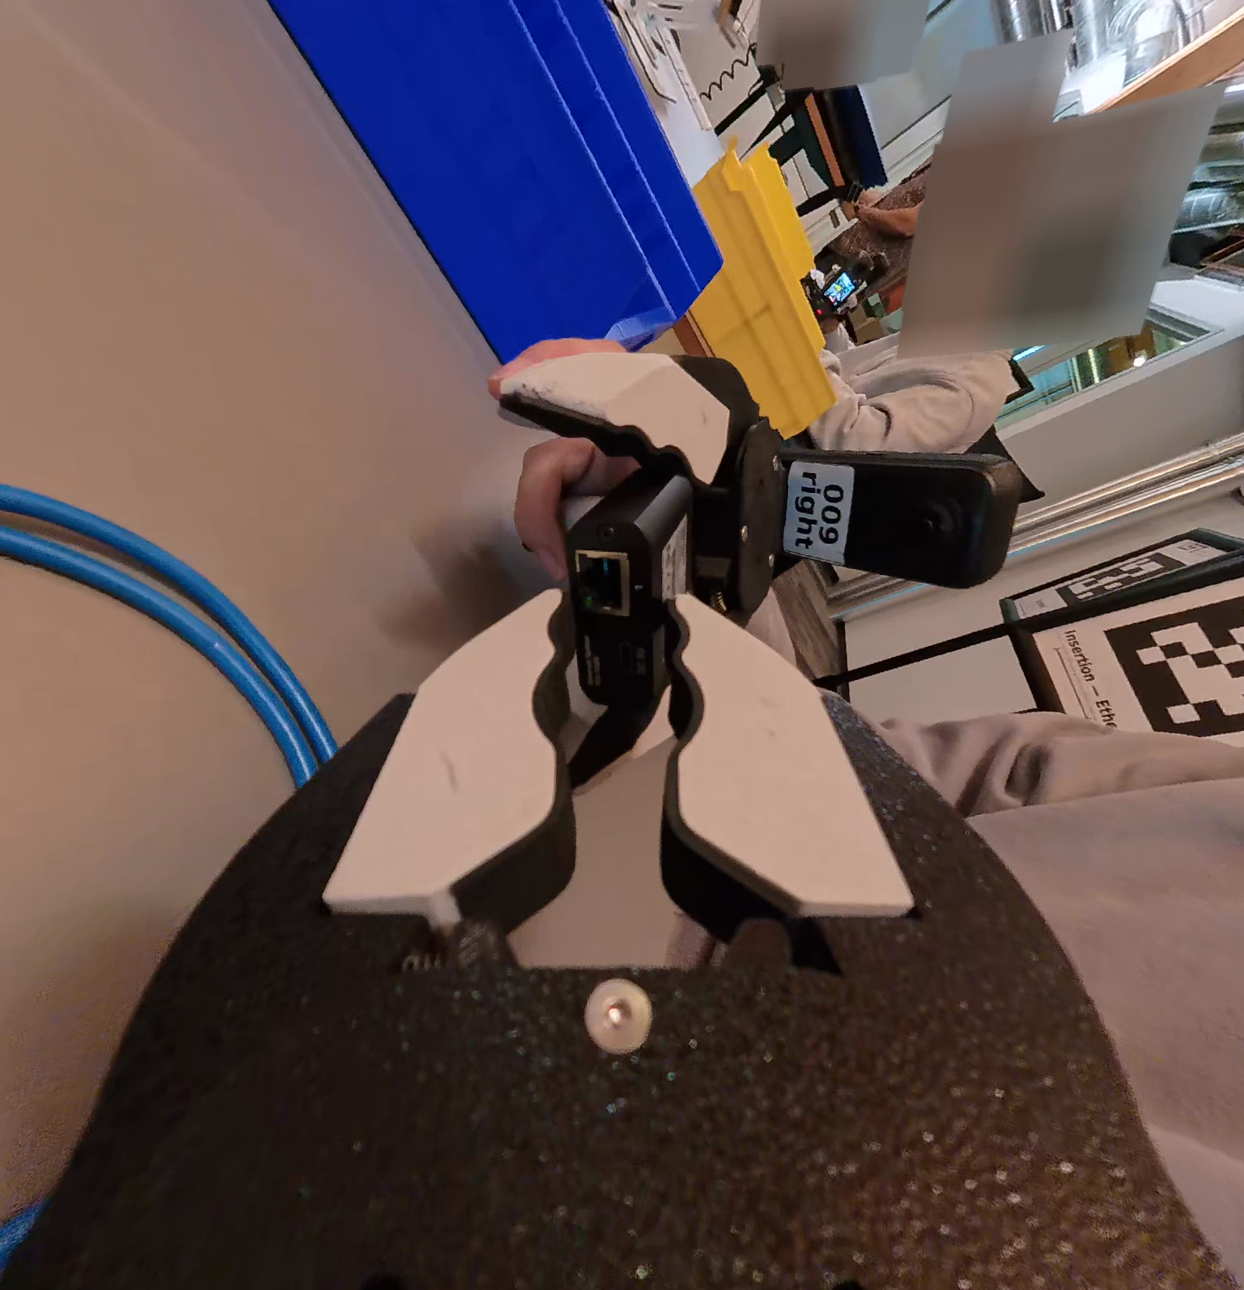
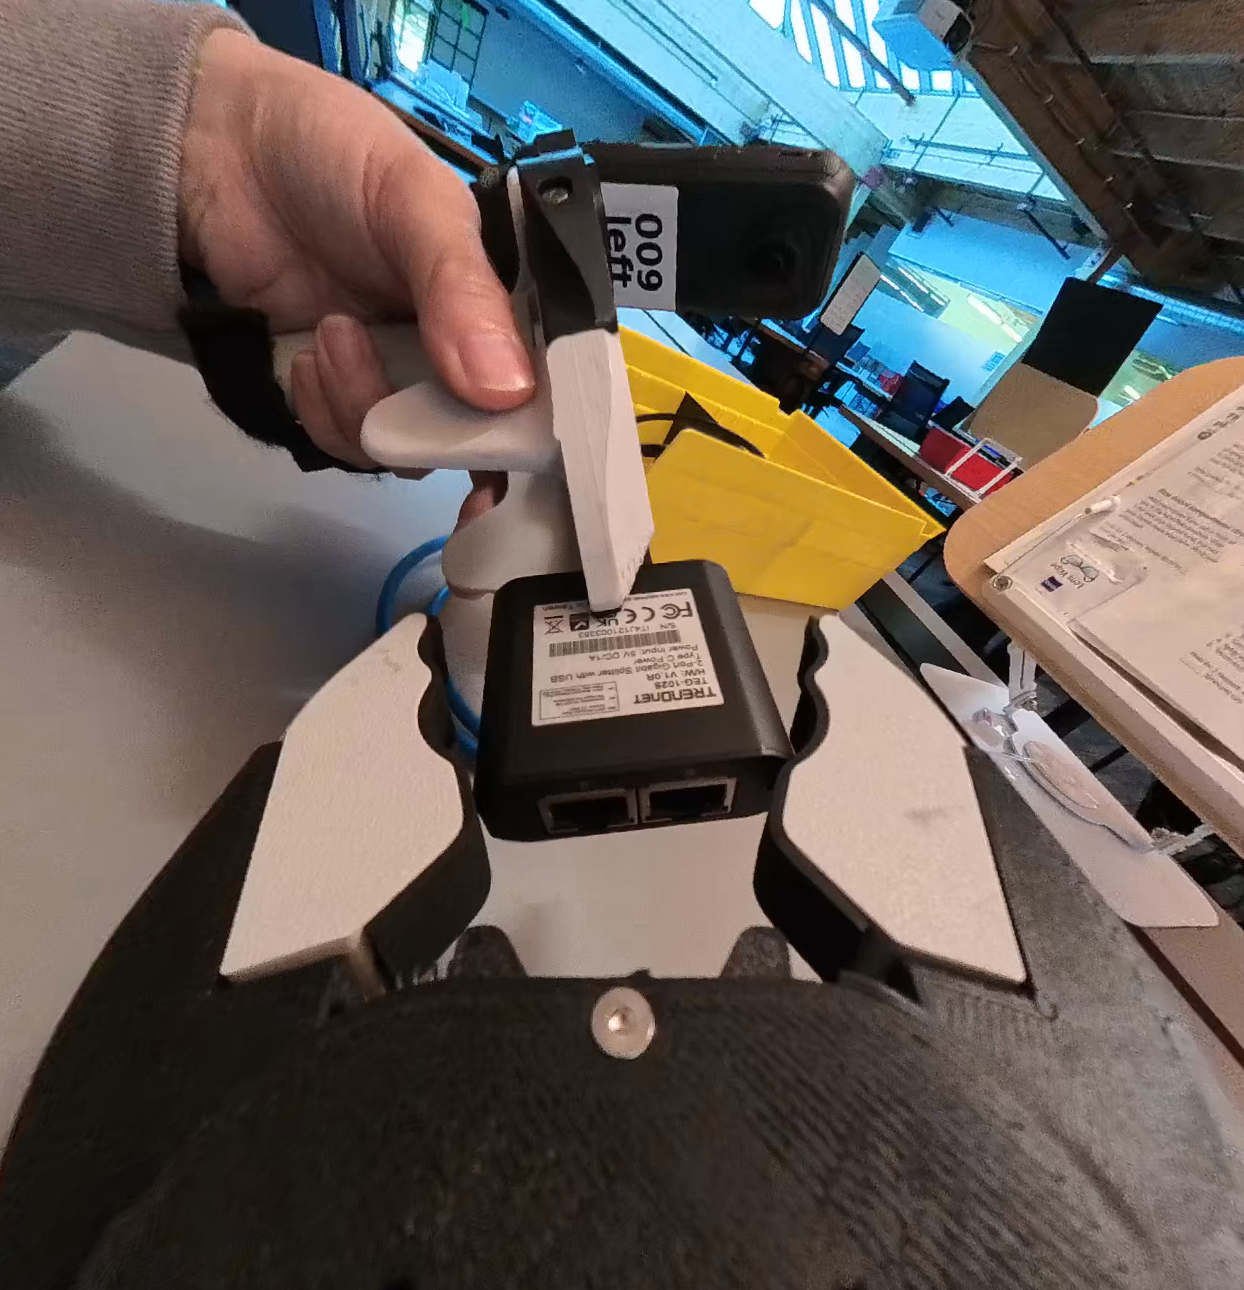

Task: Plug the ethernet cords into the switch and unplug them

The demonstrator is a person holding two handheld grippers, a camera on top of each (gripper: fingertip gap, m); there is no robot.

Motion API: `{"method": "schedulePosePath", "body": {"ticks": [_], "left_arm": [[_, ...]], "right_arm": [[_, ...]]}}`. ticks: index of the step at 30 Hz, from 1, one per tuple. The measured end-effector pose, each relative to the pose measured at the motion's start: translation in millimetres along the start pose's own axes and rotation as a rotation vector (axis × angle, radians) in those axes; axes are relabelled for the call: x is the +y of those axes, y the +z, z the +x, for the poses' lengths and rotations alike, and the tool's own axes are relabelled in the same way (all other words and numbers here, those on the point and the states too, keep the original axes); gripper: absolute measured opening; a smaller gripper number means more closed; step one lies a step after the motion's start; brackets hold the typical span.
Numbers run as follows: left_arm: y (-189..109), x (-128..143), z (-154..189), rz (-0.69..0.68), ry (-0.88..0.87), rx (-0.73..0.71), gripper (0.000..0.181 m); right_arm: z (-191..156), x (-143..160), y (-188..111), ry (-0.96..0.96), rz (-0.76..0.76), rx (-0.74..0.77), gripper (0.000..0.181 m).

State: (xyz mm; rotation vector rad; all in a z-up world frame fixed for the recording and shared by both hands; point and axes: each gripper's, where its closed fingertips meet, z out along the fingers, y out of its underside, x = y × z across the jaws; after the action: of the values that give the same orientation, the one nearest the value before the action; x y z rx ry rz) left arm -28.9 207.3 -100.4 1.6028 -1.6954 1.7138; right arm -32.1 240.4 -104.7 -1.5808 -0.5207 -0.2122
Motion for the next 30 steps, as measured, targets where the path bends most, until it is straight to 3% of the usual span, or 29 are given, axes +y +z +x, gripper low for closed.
{"method": "schedulePosePath", "body": {"ticks": [3,6,14,23,26,28,30], "left_arm": [[-2.2,-2.3,3.4,-0.002,-0.006,0.01,0.023],[-5.5,-6.8,5.8,0.008,0.0,0.009,0.023],[-5.7,-12.4,12.6,0.047,-0.004,0.018,0.023],[-11.2,-24.1,24.3,0.128,0.041,0.069,0.03],[-34.7,-39.7,19.0,0.205,0.17,-0.053,0.031],[-56.2,-43.5,-2.4,0.187,0.29,-0.25,0.031],[-81.5,-36.5,-35.5,0.082,0.392,-0.506,0.034]], "right_arm": [[0.6,-6.0,-0.2,0.028,0.03,0.001,0.095],[0.5,-13.2,-5.3,0.049,0.09,-0.016,0.077],[6.6,-19.6,-7.7,0.079,0.1,-0.004,0.076],[21.3,-25.7,-13.9,0.291,0.155,0.02,0.075],[40.3,-12.1,-27.0,0.321,0.114,0.1,0.076],[54.1,-3.8,-35.3,0.373,0.11,0.158,0.075],[64.7,4.2,-39.1,0.426,0.104,0.213,0.075]]}}
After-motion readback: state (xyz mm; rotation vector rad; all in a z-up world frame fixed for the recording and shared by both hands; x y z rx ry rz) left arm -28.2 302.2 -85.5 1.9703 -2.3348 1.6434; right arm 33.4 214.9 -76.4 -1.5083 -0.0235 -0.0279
